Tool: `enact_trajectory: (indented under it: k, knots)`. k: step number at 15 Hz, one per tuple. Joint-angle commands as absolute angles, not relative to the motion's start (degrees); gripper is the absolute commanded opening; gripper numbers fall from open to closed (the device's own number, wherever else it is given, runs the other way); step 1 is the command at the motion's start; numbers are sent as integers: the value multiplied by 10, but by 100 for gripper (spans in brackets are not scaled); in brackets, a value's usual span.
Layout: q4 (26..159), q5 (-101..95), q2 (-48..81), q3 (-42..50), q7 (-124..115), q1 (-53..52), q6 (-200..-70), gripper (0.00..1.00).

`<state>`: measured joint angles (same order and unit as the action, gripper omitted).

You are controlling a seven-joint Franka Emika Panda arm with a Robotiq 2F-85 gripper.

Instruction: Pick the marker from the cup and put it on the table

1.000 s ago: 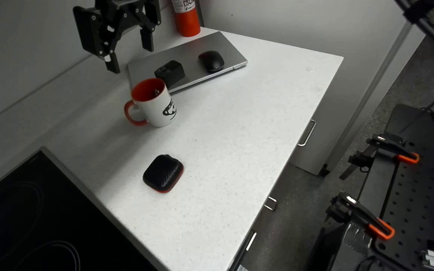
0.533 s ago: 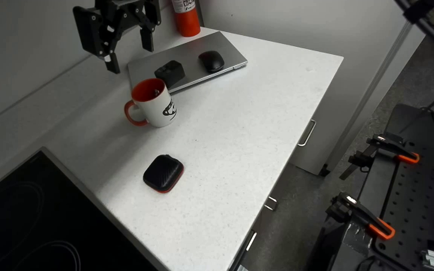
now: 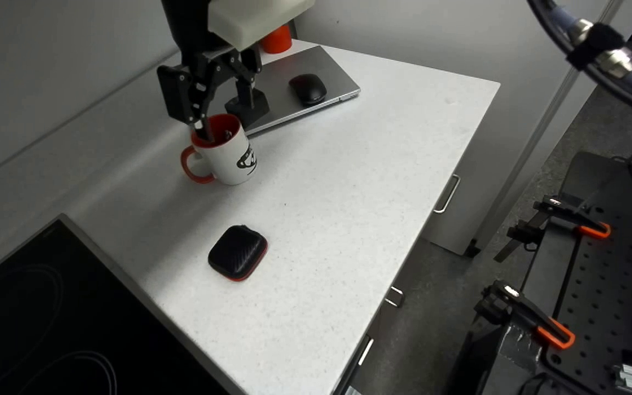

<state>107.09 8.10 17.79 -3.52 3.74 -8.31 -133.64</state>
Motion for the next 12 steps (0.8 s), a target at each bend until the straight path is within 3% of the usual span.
enact_trajectory:
  k: [1, 3, 4, 5, 12]
  knots:
    - [1061, 68, 195, -42, 12, -76, -1349, 100]
    - [1059, 64, 197, -40, -2, -79, -1351, 100]
    - [1060, 66, 196, -41, -6, -79, -1353, 91]
    - [1059, 65, 195, -41, -10, -80, -1349, 74]
    - [1042, 67, 207, -46, -31, -82, -1332, 19]
